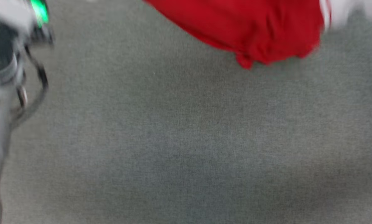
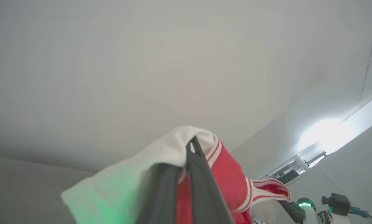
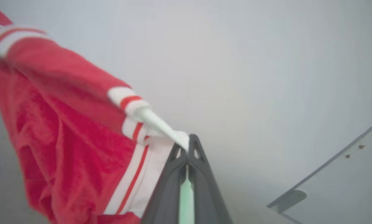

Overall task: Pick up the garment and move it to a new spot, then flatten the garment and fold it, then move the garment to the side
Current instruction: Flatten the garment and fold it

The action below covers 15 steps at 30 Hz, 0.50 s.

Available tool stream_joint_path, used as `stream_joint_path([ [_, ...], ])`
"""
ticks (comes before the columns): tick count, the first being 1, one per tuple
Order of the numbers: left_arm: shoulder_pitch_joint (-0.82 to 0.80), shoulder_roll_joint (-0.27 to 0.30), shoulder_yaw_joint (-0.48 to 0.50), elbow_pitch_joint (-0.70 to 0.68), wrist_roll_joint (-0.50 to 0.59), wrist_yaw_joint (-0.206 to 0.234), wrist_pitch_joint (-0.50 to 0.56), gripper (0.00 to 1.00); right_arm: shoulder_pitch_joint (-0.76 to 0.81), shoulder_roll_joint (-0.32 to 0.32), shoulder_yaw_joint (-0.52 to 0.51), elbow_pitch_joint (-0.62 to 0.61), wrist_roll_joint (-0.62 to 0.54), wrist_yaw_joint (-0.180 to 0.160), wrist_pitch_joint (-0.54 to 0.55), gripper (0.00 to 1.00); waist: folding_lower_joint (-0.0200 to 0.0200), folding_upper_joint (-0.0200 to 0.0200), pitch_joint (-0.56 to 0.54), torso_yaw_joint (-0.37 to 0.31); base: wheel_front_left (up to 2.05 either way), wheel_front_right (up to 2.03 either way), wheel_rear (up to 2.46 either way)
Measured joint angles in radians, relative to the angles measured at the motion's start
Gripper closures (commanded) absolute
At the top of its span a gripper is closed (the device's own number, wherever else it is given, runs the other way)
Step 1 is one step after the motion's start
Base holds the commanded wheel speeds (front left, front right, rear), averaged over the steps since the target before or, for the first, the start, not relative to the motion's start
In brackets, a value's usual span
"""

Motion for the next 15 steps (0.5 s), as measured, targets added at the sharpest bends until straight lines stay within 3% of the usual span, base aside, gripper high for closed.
stream_joint_path([
  [3,-0.199,-0.05,-0.004,0.166,0.09,0.032,-0.085,1.0,-0.174,0.086,-0.033,0.13,-0.054,0.0,0.016,1.0,0.0,0.0,0.041,0.0,0.0,0.0,0.0],
  [6,-0.395,-0.105,-0.005,0.3,0.147,0.038,-0.158,1.0,-0.35,0.166,-0.059,0.259,-0.123,0.0,0.003,1.0,0.0,0.0,0.082,-0.001,0.0,0.0,0.0],
  [11,-0.656,-0.165,0.007,0.44,0.195,0.013,-0.276,1.0,-0.588,0.271,-0.128,0.443,-0.236,0.0,-0.105,1.0,0.0001,0.0,0.132,-0.006,0.0,0.0,0.0],
  [15,-0.736,-0.182,0.032,0.505,0.177,-0.004,-0.321,1.0,-0.677,0.314,-0.135,0.543,-0.305,0.0,-0.192,1.0,0.0,0.0,0.129,-0.013,0.0,0.0,0.0],
])
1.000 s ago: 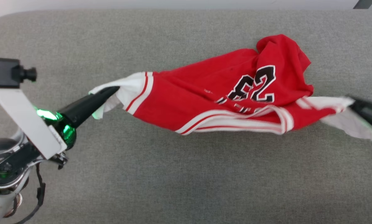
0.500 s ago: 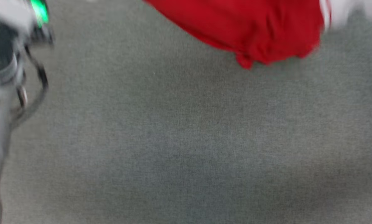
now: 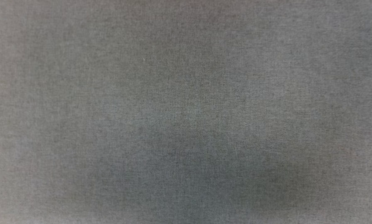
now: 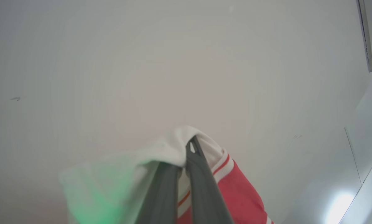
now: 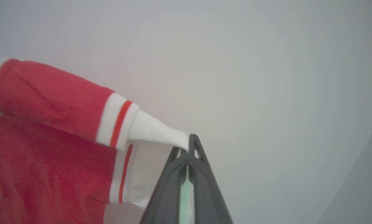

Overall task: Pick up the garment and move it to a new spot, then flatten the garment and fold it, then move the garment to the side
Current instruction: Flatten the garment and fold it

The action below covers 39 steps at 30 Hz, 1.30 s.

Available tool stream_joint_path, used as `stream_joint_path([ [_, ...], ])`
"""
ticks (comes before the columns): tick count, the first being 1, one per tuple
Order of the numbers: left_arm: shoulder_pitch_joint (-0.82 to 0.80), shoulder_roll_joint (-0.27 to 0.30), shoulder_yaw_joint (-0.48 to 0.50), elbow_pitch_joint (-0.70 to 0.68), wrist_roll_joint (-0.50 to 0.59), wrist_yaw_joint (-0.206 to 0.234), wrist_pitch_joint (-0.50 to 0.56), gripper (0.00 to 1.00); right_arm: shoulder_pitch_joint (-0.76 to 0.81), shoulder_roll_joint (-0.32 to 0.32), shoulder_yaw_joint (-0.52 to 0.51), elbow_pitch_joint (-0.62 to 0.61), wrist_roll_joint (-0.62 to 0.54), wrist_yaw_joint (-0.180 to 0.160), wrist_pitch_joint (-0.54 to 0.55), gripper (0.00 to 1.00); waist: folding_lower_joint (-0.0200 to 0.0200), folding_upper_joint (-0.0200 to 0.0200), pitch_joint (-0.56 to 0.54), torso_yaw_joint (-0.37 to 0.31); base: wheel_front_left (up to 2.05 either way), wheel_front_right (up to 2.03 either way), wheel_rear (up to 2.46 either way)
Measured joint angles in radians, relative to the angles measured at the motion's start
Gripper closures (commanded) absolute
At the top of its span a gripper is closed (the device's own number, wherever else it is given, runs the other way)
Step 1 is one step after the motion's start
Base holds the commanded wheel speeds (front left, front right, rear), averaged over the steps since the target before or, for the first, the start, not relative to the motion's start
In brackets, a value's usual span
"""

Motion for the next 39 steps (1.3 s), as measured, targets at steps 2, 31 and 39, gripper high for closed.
stream_joint_path([
  [2,-0.007,-0.003,-0.002,0.004,-0.013,0.0,0.007,1.0,-0.017,0.004,0.012,0.024,-0.014,0.0,-0.031,1.0,0.0,0.0,-0.011,-0.002,0.0,0.0,0.0],
  [31,1.219,0.411,-0.265,-0.648,-0.252,-0.003,0.382,1.0,0.947,-0.685,0.445,-0.93,0.517,0.0,0.347,1.0,0.0,0.0,-0.167,-0.024,0.0,0.0,0.0],
  [39,1.439,0.565,-0.304,-0.843,-0.224,-0.003,0.377,1.0,1.22,-0.756,0.374,-1.069,0.583,0.0,0.465,1.0,0.0,0.0,-0.207,-0.024,0.0,0.0,0.0],
])
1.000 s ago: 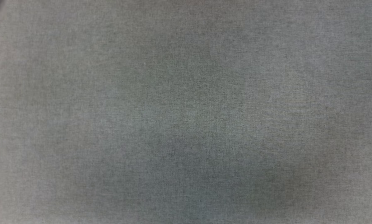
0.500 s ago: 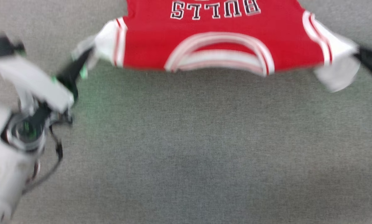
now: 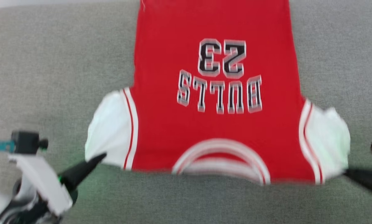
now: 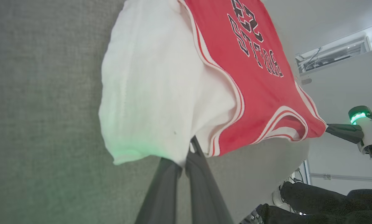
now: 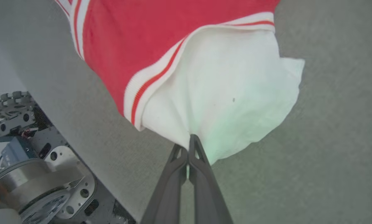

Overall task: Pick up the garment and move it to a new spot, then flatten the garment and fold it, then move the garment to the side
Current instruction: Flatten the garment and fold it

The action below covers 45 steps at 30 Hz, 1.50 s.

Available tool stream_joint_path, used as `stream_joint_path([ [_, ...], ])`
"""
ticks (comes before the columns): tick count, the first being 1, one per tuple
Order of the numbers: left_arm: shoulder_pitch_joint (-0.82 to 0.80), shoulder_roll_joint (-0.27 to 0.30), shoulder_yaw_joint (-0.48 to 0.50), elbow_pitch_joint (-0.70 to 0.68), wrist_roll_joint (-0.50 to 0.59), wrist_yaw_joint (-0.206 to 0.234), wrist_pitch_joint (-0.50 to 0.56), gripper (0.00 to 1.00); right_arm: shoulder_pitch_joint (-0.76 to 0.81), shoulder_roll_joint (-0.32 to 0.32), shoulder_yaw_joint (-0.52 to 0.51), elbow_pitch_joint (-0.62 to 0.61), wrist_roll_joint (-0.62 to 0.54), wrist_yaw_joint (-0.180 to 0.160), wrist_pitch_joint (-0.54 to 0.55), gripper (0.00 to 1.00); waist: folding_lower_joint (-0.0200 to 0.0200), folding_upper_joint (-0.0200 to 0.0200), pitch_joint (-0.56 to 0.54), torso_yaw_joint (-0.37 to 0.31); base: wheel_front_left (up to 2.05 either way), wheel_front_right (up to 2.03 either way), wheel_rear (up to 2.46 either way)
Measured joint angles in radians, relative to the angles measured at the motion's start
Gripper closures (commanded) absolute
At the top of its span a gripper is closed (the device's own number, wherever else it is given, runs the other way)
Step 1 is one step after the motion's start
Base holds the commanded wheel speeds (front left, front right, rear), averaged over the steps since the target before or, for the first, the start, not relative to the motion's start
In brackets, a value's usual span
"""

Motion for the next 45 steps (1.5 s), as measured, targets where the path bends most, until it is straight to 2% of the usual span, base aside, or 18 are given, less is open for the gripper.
stream_joint_path([
  [8,0.202,0.142,0.005,-0.197,-0.041,0.0,-0.043,1.0,0.263,-0.05,-0.057,-0.093,0.091,0.0,0.121,1.0,0.0,0.0,-0.015,0.019,0.0,0.0,0.0],
  [12,0.267,0.187,0.008,-0.272,-0.072,0.0,-0.057,1.0,0.356,-0.084,-0.112,-0.137,0.113,0.0,0.15,1.0,0.0001,0.0,-0.022,0.026,0.0,0.0,0.0],
  [16,0.289,0.199,0.014,-0.284,-0.07,0.0,-0.081,1.0,0.381,-0.06,-0.196,-0.144,0.073,0.0,0.149,1.0,0.0,0.0,-0.023,0.025,0.0,0.0,0.0],
  [22,0.266,0.129,-0.025,-0.231,-0.034,0.0,-0.054,1.0,0.402,0.073,-0.235,-0.109,-0.035,0.0,0.246,1.0,0.0001,0.0,-0.019,0.026,0.0,0.0,0.0],
  [27,0.203,0.015,-0.068,-0.123,-0.012,0.0,-0.027,1.0,0.399,0.197,-0.188,-0.023,-0.116,0.0,0.31,1.0,0.0,0.0,-0.009,0.038,0.0,0.0,0.0],
  [32,0.148,-0.08,-0.108,0.014,0.036,0.0,-0.015,1.0,0.364,0.295,-0.128,0.086,-0.149,0.0,0.295,1.0,0.0,0.0,0.004,0.049,0.0,0.0,0.0],
  [37,0.105,-0.132,-0.126,0.094,0.063,-0.005,-0.015,1.0,0.308,0.323,-0.063,0.164,-0.19,0.004,0.252,1.0,0.0001,0.0,0.013,0.057,0.0,0.0,0.0],
  [45,0.084,-0.152,-0.138,0.137,0.085,-0.01,-0.03,1.0,0.243,0.347,0.024,0.235,-0.216,0.01,0.174,1.0,0.0,0.0,0.014,0.043,0.0,0.0,0.0],
])
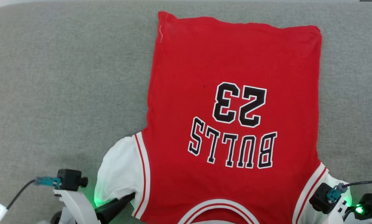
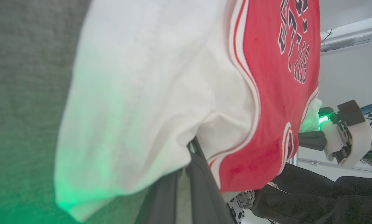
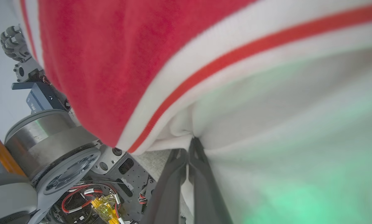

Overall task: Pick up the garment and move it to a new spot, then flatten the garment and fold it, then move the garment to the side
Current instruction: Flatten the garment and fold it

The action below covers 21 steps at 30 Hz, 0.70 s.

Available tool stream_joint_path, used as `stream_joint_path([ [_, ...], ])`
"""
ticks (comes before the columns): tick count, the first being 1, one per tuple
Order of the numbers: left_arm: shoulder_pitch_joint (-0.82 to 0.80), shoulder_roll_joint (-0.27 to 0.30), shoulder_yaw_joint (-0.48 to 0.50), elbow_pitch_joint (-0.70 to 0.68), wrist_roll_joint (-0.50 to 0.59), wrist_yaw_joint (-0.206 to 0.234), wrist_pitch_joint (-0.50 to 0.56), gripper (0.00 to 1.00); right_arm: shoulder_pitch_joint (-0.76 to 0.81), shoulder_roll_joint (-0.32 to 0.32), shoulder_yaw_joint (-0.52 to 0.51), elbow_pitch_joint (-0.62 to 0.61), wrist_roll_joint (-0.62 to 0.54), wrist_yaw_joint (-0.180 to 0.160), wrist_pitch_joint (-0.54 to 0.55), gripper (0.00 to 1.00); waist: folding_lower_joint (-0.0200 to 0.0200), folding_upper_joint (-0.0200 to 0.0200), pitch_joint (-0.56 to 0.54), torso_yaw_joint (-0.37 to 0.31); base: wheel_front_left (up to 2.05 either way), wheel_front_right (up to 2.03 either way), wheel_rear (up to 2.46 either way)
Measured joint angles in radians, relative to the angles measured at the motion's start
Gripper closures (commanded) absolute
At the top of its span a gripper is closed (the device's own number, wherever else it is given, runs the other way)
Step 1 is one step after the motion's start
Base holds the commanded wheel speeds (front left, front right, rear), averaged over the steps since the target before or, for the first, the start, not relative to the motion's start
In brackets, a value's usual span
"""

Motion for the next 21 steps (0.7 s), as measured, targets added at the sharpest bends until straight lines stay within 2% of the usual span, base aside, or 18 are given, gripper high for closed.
stream_joint_path([
  [1,0.0,0.001,-0.001,0.0,0.0,0.0,-0.004,1.0,-0.005,0.002,0.006,0.007,-0.006,0.001,-0.016,0.82,0.0,0.0,0.0,-0.004,0.0,0.0,0.0],
  [3,0.001,0.004,-0.001,0.0,0.0,0.0,-0.009,1.0,-0.009,0.004,0.011,0.016,-0.016,0.004,-0.051,0.03,0.0001,0.0,-0.001,-0.011,0.0,0.0,0.0],
  [4,0.003,0.007,-0.001,-0.002,0.0,0.0,-0.013,1.0,-0.009,0.003,0.012,0.015,-0.016,0.004,-0.06,0.0,0.0,0.0,-0.002,-0.015,0.0,0.0,0.0],
  [9,0.031,0.02,0.011,-0.022,-0.015,0.0,-0.047,1.0,0.021,-0.04,-0.013,-0.09,0.008,0.007,-0.09,0.0,0.0,0.0,-0.008,-0.039,0.0,0.0,0.0],
  [14,0.07,0.033,0.026,-0.055,-0.031,0.003,-0.092,1.0,0.031,-0.152,-0.211,-0.235,0.08,-0.011,-0.109,0.0,0.0,0.0,-0.014,-0.06,0.0,0.0,0.0],
  [17,0.082,0.036,0.03,-0.077,-0.031,0.006,-0.114,1.0,0.056,-0.163,-0.348,-0.309,0.146,-0.011,-0.111,0.0,0.0,0.0,-0.01,-0.062,0.0,0.0,0.0],
  [21,0.076,0.029,0.025,-0.102,-0.015,0.006,-0.122,1.0,0.031,-0.133,-0.547,-0.298,0.174,-0.01,-0.111,0.0,0.0,0.0,-0.002,-0.046,0.0,0.0,0.0],
])
